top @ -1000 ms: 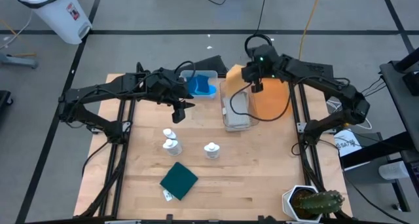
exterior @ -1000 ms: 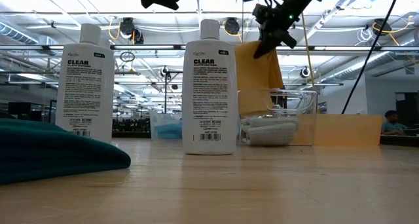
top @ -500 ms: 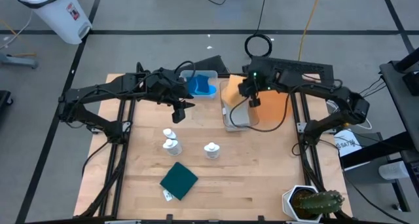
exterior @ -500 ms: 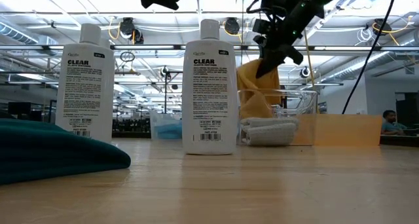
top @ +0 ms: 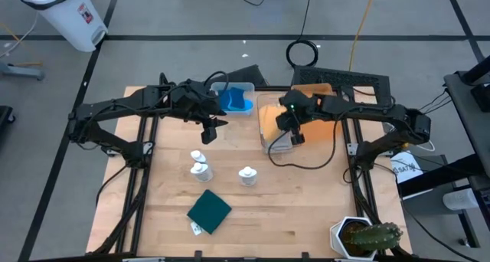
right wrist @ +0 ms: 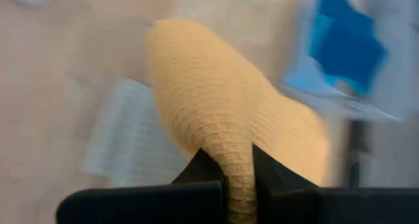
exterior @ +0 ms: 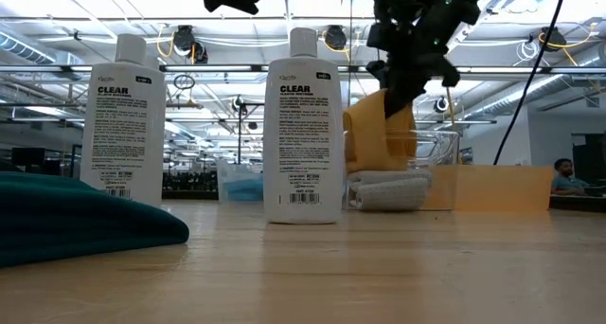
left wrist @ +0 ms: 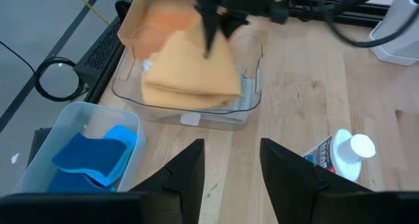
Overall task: Pick & Place Kitchen Items
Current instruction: Put the yellow towel into the transparent bin
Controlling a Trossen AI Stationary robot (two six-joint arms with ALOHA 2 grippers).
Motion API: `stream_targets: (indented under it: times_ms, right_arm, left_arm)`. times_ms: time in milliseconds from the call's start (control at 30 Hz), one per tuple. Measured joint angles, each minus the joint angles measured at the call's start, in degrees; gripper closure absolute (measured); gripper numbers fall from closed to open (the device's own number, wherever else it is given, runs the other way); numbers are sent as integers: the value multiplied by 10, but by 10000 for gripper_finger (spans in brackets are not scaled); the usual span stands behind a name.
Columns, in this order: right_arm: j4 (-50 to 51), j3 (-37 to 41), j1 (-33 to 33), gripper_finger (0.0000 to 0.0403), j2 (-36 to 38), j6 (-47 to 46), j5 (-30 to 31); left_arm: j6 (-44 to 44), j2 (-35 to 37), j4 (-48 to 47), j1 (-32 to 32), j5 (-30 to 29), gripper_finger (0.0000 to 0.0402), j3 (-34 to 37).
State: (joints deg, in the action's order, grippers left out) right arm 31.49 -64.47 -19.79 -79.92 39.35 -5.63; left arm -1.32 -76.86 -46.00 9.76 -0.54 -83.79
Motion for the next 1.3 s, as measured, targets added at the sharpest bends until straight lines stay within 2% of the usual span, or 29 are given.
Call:
stream_targets:
  times_ms: [133, 333, 533, 700, 900, 1033, 1167, 1300]
  right_arm:
    - [11, 10, 13, 398, 0, -32, -53]
    - [-21, 58, 21, 366, 0, -111, -53]
    - [-69, 115, 24, 301, 0, -167, -51]
    - [-66, 113, 37, 238, 5, -179, -47]
    - [-64, 99, 58, 182, 63, -176, -44]
    - [-86, 97, 71, 161, 122, -162, 32]
    - [-134, 97, 62, 153, 144, -193, 114]
    - [-139, 96, 31, 152, 120, -204, 98]
  left_arm:
    - [-2, 0, 0, 0, 0, 250, 0]
    - [-3, 0, 0, 0, 0, 249, 0]
    - [-1, 0, 0, 0, 0, 249, 0]
    - [1, 0, 0, 0, 0, 249, 0]
    - [1, 0, 0, 0, 0, 249, 0]
    - [0, 0, 0, 0, 0, 249, 0]
    - [-3, 0, 2, 0, 0, 250, 0]
    - [-3, 0, 13, 0, 0, 249, 0]
